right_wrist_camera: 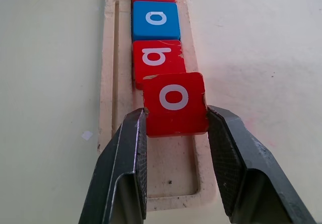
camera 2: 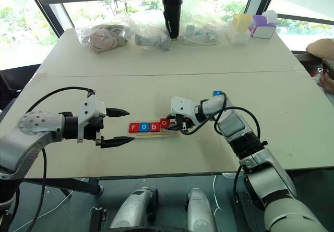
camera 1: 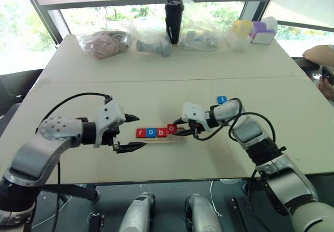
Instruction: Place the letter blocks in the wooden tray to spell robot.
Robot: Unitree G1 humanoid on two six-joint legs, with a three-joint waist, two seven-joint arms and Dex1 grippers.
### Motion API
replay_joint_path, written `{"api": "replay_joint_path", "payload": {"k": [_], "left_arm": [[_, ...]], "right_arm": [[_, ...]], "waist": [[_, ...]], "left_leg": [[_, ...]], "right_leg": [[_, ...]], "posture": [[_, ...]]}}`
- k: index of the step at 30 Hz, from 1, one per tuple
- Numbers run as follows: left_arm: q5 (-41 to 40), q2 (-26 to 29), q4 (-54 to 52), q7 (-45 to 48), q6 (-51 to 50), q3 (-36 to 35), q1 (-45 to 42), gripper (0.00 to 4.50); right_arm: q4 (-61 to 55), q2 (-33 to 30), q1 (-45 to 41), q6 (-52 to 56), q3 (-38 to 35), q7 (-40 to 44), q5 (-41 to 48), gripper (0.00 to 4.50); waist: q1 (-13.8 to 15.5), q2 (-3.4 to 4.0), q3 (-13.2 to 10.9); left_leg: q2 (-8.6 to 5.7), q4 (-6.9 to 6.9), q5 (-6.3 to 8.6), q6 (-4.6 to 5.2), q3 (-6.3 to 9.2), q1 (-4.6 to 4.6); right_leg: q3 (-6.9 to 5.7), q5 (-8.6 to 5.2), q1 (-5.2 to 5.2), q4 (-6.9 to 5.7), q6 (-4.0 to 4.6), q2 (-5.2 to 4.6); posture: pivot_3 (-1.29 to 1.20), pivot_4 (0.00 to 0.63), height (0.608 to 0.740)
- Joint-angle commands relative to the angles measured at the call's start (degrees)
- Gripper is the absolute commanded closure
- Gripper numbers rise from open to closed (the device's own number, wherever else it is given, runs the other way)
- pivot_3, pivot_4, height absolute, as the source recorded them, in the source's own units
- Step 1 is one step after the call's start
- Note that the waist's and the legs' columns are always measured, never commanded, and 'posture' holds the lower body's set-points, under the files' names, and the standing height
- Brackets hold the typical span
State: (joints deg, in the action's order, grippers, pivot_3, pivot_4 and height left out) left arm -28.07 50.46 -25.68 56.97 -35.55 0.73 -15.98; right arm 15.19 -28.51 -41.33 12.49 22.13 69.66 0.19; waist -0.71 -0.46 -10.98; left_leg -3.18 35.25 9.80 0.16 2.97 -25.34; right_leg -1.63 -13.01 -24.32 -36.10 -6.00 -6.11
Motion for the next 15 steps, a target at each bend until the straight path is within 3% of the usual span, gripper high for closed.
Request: {"api": "replay_joint_path", "payload": {"k": [1, 15], "left_arm": [[0.0, -0.2, -0.7, -0.4, 0.7, -0.8, -0.3, 0.0], [0.1, -0.8, -0.6, -0.6, 0.6, -0.7, -0.4, 0.0]], "right_arm": [[-1.0, 0.1, 0.1, -0.9, 0.1, 0.5, -0.1, 3.36], [-1.4, 0.9, 0.3, -0.4, 0.5, 0.1, -0.5, 3.36]], "waist": [[0.0, 0.0, 0.0], [0.0, 0.0, 0.0]], "left_leg": [[0.0, 0.0, 0.0, 0.0, 0.0, 0.0], [0.0, 0.0, 0.0, 0.0, 0.01, 0.0]], "right_leg": [[0.0, 0.0, 0.0, 0.0, 0.0, 0.0], [0.01, 0.0, 0.0, -0.01, 0.0, 0.01]], "posture": [[0.0, 0.15, 0.74], [0.0, 0.15, 0.74]]}}
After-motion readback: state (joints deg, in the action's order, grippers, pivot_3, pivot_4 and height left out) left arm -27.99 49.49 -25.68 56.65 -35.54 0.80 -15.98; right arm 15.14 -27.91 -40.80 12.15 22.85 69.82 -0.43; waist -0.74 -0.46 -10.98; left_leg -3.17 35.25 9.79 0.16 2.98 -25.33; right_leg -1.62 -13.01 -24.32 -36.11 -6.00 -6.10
